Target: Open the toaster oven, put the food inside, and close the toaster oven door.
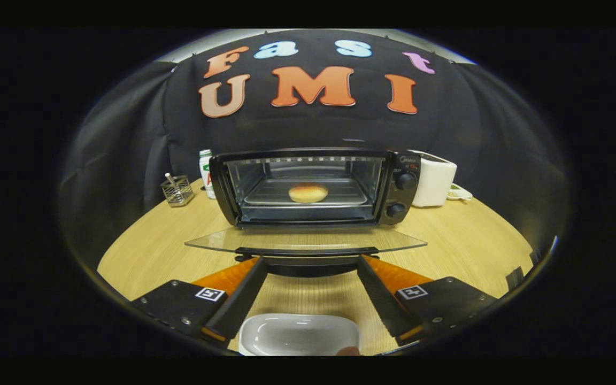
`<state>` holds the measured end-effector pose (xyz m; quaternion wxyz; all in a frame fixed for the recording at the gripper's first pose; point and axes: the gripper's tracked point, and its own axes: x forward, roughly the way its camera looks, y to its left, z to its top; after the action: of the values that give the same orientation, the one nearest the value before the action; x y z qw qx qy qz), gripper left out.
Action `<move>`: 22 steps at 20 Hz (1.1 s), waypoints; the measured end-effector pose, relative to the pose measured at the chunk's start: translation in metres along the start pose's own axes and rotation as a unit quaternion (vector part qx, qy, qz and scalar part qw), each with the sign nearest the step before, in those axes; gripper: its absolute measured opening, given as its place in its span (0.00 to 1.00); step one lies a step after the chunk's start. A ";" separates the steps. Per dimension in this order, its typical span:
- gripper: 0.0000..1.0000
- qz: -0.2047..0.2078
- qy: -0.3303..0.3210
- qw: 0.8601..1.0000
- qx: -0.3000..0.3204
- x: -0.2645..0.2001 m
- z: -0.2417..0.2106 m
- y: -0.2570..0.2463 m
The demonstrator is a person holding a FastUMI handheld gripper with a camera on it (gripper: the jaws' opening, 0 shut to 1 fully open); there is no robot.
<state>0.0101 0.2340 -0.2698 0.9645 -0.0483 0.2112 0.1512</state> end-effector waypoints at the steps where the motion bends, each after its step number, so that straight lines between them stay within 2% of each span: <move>1: 1.00 0.002 -0.002 1.000 0.000 0.000 0.006 0.000; 10: 1.00 0.020 -0.037 0.999 0.034 0.022 0.063 0.000; 17: 1.00 0.015 -0.072 0.997 0.005 0.058 0.107 0.008; 22: 1.00 0.015 -0.084 0.996 -0.003 0.069 0.120 0.014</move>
<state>0.1122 0.2848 -0.1906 0.9763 -0.0356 0.1295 0.1696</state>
